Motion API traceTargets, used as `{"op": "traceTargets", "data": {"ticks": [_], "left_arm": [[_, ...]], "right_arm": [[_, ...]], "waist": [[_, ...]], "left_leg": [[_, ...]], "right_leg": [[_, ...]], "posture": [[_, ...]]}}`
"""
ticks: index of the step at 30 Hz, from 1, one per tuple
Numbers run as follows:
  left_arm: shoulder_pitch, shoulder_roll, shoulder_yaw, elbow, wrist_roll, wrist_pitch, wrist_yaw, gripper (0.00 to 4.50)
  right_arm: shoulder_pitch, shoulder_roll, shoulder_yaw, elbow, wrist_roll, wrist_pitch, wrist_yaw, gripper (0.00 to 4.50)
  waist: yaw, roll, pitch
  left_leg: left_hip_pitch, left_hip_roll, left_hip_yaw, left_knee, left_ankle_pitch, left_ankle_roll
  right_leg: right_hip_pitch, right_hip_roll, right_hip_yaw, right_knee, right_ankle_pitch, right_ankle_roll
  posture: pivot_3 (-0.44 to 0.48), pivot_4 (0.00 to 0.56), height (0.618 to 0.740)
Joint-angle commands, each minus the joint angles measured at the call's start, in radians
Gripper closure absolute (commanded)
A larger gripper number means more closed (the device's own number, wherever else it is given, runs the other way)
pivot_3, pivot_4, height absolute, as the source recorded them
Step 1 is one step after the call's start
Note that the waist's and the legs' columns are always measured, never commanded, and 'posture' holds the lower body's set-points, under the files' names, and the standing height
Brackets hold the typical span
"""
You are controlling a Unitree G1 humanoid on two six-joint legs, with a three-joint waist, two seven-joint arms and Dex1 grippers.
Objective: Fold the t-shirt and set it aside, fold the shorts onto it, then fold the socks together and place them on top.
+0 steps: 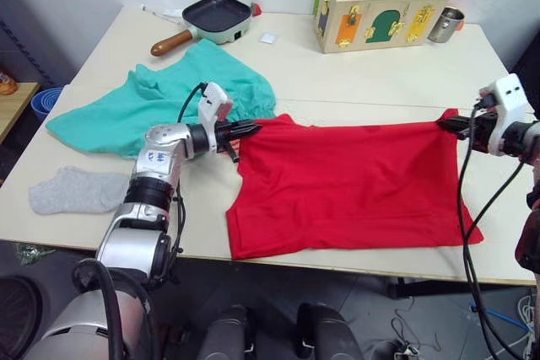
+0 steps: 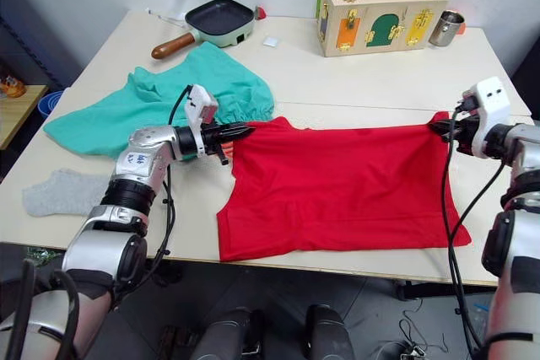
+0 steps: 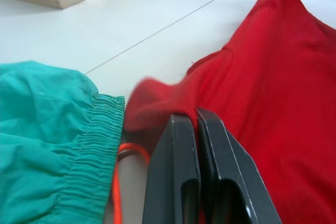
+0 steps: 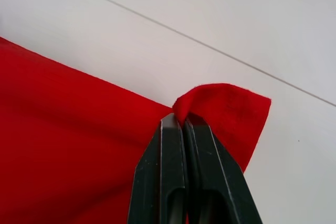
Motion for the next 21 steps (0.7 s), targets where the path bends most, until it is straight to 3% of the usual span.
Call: {"op": "traceTargets", "data": {"ticks": [1, 12, 19, 21], "left_arm": [[0.031, 0.02, 0.015, -0.087, -0.024, 0.008, -0.003, 4.5], [0.218, 0.062, -0.072, -0.347, 0.007, 0.078, 0.0, 4.5], [0.265, 0.078, -0.077, -0.43, -0.003, 0.171, 0.029, 4.5], [0.273, 0.081, -0.065, -0.456, -0.015, 0.227, 0.048, 4.02]], "right_arm": [[0.042, -0.045, -0.037, -0.037, 0.039, -0.001, 0.022, 4.46], [0.304, -0.033, -0.051, -0.138, 0.09, 0.017, 0.037, 4.46], [0.369, -0.031, -0.062, -0.201, 0.118, 0.011, -0.004, 4.46], [0.37, -0.035, -0.058, -0.21, 0.13, 0.041, 0.014, 4.5]], "waist": [[0.0, 0.0, 0.0], [0.003, 0.0, 0.0], [0.001, 0.0, 0.0], [0.001, 0.0, 0.0]], "left_leg": [[0.0, 0.0, 0.0, 0.0, 0.0, 0.0], [0.001, 0.0, 0.0, 0.001, 0.001, 0.001], [0.002, 0.0, 0.0, 0.002, 0.001, 0.001], [0.002, 0.0, 0.0, 0.002, 0.001, 0.001]], "right_leg": [[0.0, 0.0, 0.0, 0.0, 0.0, 0.0], [0.001, -0.001, 0.001, 0.001, 0.0, 0.0], [0.001, -0.002, 0.002, 0.003, 0.0, 0.0], [0.001, -0.002, 0.002, 0.003, 0.0, 0.0]], "posture": [[0.0, 0.15, 0.74], [0.0, 0.15, 0.74], [0.0, 0.15, 0.74], [0.0, 0.15, 0.74]]}}
